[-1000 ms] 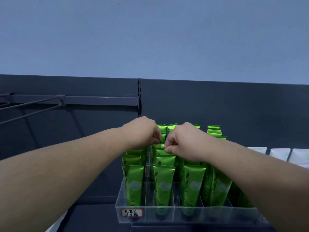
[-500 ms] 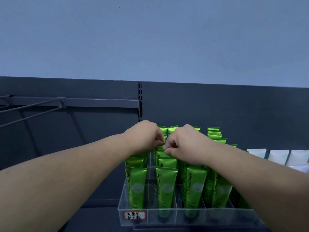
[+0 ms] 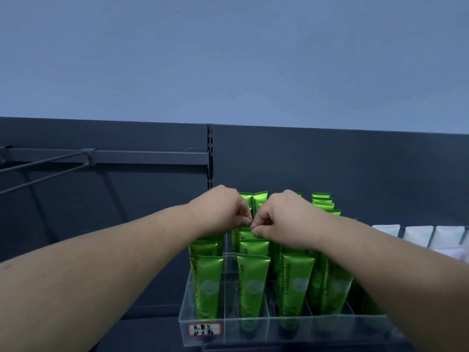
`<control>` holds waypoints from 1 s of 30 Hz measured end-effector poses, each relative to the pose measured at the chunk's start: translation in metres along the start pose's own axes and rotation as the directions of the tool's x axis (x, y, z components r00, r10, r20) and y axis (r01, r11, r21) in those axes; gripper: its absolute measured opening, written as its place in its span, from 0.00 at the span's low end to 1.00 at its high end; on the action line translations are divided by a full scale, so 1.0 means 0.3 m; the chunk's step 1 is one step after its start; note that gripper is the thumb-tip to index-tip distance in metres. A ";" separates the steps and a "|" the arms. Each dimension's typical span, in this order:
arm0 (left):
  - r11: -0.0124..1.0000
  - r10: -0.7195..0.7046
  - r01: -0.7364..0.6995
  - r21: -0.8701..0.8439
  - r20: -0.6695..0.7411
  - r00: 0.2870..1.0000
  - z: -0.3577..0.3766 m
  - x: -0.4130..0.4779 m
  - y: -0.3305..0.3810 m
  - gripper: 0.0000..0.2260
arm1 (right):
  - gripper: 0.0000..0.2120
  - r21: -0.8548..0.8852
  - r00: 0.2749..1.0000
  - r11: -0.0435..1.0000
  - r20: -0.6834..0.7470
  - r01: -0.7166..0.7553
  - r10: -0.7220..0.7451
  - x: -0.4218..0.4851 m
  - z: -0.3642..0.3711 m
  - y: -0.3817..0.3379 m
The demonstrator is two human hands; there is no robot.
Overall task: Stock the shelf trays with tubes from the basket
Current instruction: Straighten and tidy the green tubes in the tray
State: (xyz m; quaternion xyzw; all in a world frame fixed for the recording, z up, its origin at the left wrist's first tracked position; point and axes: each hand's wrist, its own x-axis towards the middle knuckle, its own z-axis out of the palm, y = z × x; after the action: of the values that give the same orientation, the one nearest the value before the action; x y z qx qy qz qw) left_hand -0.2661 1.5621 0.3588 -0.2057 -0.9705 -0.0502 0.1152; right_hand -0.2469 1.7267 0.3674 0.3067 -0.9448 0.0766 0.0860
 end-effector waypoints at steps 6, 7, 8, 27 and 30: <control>0.997 -0.030 0.030 -0.071 -0.008 1.000 -0.025 -0.033 -0.011 0.10 | 0.08 0.004 0.999 0.999 -0.023 -0.032 0.032 0.001 -0.014 -0.004; 0.996 -0.040 0.038 -0.085 -0.016 0.999 -0.035 -0.043 -0.016 0.10 | 0.08 0.011 0.999 0.999 -0.033 -0.034 0.034 0.002 -0.019 -0.009; 0.993 -0.050 0.047 -0.105 -0.027 0.998 -0.045 -0.055 -0.022 0.10 | 0.08 0.019 0.998 0.999 -0.047 -0.034 0.034 0.003 -0.023 -0.015; 0.923 -0.211 0.188 -0.337 -0.033 0.977 -0.031 -0.324 -0.147 0.05 | 0.07 0.136 0.998 0.989 -0.037 0.059 -0.055 0.054 0.020 -0.164; 0.907 -0.230 0.185 -0.378 -0.076 0.970 -0.021 -0.323 -0.132 0.04 | 0.07 0.144 0.999 0.989 -0.041 0.031 -0.026 0.049 0.017 -0.158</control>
State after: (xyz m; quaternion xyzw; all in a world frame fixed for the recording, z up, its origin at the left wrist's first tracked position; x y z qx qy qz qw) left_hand -0.1950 1.4877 0.3393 -0.1157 -0.9516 -0.2553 0.1260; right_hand -0.2310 1.6794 0.3698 0.3240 -0.9304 0.1497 0.0832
